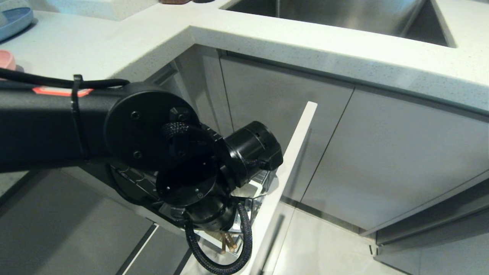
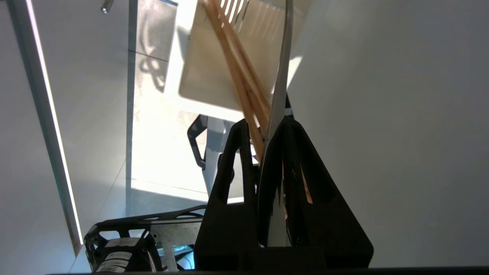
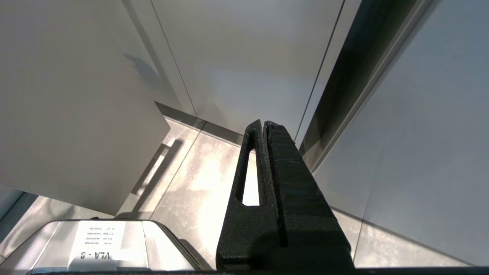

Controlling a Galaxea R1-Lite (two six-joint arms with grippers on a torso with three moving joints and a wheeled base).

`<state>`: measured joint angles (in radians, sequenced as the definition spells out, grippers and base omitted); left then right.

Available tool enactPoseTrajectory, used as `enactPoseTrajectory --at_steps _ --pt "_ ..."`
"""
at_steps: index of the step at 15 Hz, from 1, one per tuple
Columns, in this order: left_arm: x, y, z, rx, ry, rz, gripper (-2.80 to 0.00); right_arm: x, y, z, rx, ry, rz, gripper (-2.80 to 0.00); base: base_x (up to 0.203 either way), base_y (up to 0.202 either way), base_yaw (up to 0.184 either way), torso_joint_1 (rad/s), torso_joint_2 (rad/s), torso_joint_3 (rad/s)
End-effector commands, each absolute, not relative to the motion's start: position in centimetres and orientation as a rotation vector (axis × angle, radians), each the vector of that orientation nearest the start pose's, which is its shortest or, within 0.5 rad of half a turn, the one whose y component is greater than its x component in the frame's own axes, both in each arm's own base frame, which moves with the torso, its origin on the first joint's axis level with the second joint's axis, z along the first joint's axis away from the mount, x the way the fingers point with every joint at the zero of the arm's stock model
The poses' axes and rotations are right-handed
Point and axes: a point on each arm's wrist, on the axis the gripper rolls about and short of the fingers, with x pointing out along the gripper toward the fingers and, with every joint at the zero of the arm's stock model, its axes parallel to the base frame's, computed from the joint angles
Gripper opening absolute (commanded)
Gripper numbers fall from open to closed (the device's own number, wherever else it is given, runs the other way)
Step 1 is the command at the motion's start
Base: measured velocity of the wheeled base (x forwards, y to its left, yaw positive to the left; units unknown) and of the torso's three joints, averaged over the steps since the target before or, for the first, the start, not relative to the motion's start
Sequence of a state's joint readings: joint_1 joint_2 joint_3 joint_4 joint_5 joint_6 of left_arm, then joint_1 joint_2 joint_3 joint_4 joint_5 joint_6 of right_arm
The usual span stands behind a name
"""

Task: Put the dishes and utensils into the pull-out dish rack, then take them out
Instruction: Take the fork out of the cupboard

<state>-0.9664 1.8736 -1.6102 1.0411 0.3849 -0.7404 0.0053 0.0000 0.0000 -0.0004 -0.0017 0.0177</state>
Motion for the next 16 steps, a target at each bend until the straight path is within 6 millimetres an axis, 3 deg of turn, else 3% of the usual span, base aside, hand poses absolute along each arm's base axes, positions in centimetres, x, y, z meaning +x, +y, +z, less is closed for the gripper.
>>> enactPoseTrajectory --at_steps 1,5,8,12,16 --pt "18.1 -24.6 21.2 0.183 1.116 -0.069 -2.80 -2.3 0.0 7.5 0.017 0.001 0.004 -2.80 0.000 0.000 0.000 0.000 0.00 0.000" --pt "19.0 -24.3 19.6 0.265 1.173 -0.032 -2.80 -2.3 0.0 7.5 0.018 0.001 0.004 -2.80 0.000 0.000 0.000 0.000 0.00 0.000" --pt "18.8 -24.0 19.8 0.270 1.178 -0.028 -2.80 -2.3 0.0 7.5 0.017 0.001 0.005 -2.80 0.000 0.000 0.000 0.000 0.00 0.000" --pt "17.9 -23.4 21.2 0.265 1.172 -0.036 -2.80 -2.3 0.0 7.5 0.018 0.000 0.004 -2.80 0.000 0.000 0.000 0.000 0.00 0.000" --pt "17.4 -23.4 23.3 0.154 1.082 -0.021 -2.80 -2.3 0.0 7.5 0.017 0.000 0.005 -2.80 0.000 0.000 0.000 0.000 0.00 0.000"
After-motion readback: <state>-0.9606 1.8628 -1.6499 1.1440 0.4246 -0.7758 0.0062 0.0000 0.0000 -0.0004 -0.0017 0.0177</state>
